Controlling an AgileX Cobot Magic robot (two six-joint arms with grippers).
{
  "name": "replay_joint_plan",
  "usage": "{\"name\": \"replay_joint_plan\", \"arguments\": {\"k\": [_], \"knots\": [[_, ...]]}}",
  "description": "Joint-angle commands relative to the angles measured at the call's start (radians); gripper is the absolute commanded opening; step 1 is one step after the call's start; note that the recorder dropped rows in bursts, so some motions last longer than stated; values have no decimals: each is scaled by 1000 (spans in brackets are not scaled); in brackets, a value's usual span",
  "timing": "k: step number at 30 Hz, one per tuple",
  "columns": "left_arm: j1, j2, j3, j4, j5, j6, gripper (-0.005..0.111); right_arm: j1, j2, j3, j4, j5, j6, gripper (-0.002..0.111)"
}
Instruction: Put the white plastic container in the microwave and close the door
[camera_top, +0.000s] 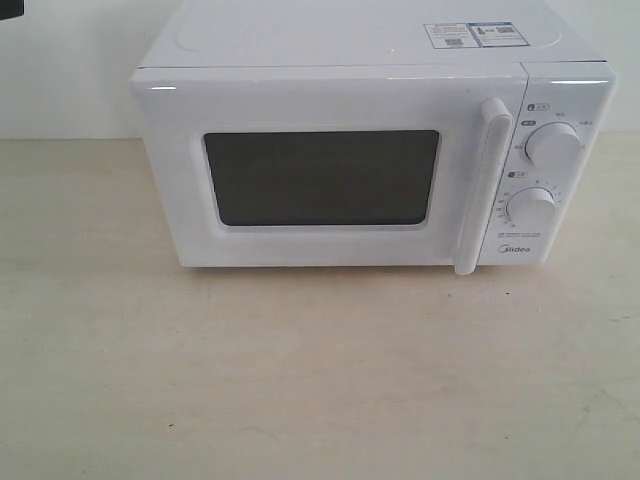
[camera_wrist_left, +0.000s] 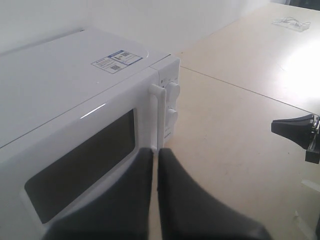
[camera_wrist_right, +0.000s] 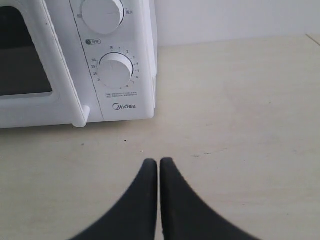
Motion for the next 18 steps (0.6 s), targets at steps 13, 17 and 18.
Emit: {"name": "replay_joint_plan", "arguments": {"k": [13,17,18], "knots": [[-4,-8,1,3,2,-9,4,-2,-7,4,-3,-12,0,0],[-4,-14,1,57,10,51,4,-2,-7,4,-3,-12,0,0],[-4,-18,1,75,19,42,4,-2,-7,4,-3,-12,0,0]]}}
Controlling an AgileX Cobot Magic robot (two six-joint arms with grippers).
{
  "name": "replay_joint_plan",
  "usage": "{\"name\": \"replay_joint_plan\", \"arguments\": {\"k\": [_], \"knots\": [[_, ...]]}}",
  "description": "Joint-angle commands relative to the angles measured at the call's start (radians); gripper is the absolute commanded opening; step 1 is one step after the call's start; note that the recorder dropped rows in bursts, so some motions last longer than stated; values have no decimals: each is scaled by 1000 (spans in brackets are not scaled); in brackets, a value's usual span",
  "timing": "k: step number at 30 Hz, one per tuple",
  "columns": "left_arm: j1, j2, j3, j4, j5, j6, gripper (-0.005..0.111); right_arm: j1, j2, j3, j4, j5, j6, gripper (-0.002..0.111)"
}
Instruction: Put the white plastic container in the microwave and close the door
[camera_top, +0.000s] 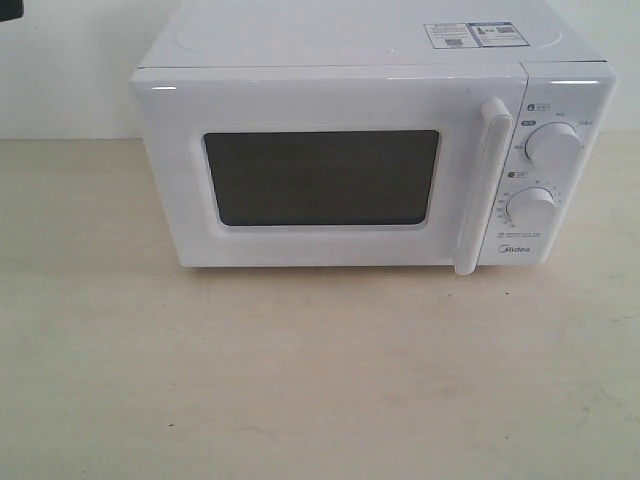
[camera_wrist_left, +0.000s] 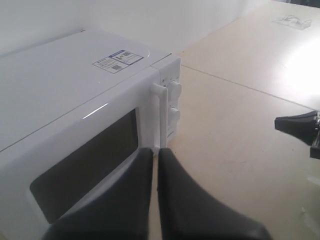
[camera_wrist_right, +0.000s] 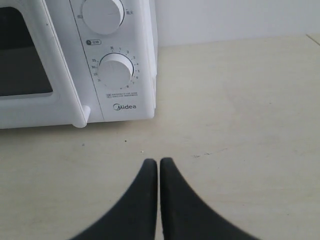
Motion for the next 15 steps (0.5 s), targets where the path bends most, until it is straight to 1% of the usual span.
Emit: {"name": "replay_joint_plan", "arguments": {"k": [1,4,9,12,15], "knots": [[-3,-27,1,80,20,7,4,-2,-7,4,-4,-10,0,0],[12,-71,1,151,20,-65,4,-2,-7,4,-4,-10,0,0],[104,-210,14,313,27,-227,4,-2,-7,4,-4,-10,0,0],[168,-316,62,403,9,-284,4,-2,-7,4,-4,-10,0,0],[227,-402,144,419,-51,-299,4,-2,-7,4,-4,-10,0,0]]}}
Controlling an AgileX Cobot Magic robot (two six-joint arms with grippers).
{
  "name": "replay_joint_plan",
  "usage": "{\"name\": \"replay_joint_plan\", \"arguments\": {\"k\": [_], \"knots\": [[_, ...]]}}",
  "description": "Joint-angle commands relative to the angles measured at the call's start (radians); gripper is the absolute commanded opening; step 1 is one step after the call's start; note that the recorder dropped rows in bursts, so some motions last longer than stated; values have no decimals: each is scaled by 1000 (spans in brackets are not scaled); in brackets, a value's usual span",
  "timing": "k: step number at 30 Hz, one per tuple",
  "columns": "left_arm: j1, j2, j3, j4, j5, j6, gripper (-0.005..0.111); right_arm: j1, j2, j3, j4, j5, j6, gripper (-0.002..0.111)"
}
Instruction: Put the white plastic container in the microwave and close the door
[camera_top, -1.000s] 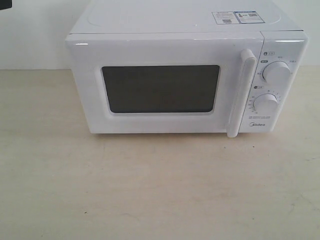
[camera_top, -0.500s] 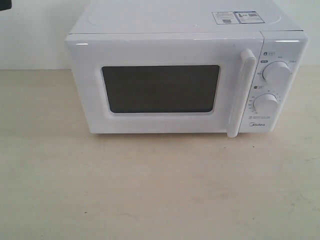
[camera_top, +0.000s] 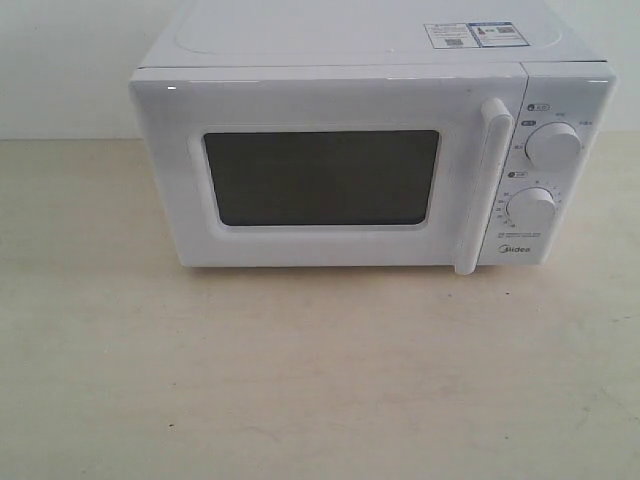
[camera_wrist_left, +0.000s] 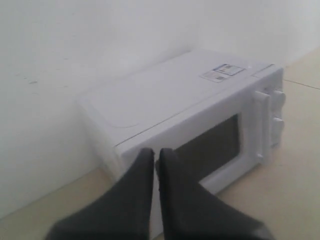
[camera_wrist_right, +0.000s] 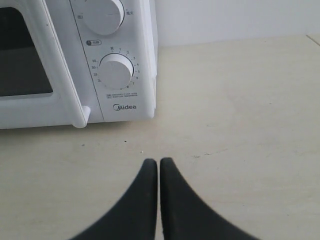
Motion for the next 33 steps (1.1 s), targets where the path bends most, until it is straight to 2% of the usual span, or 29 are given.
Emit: {"name": "replay_joint_plan", "arguments": {"k": [1,9,19,26,33], "knots": [[85,-128,121,47,-98,-47,4,-2,-7,4,-4,-10,0,0],[186,-262,426,-23,-355,-70,4,-2,-7,4,-4,-10,0,0],[250,-384,641,-190,-462,-70,4,-2,-7,4,-4,-15,0,0],[284,-465,787,-192,-553,-70,4,-2,-7,4,-4,-13,0,0],[337,-482,866,-192,-547,-66,4,-2,-7,4,-4,-11,0,0]]}}
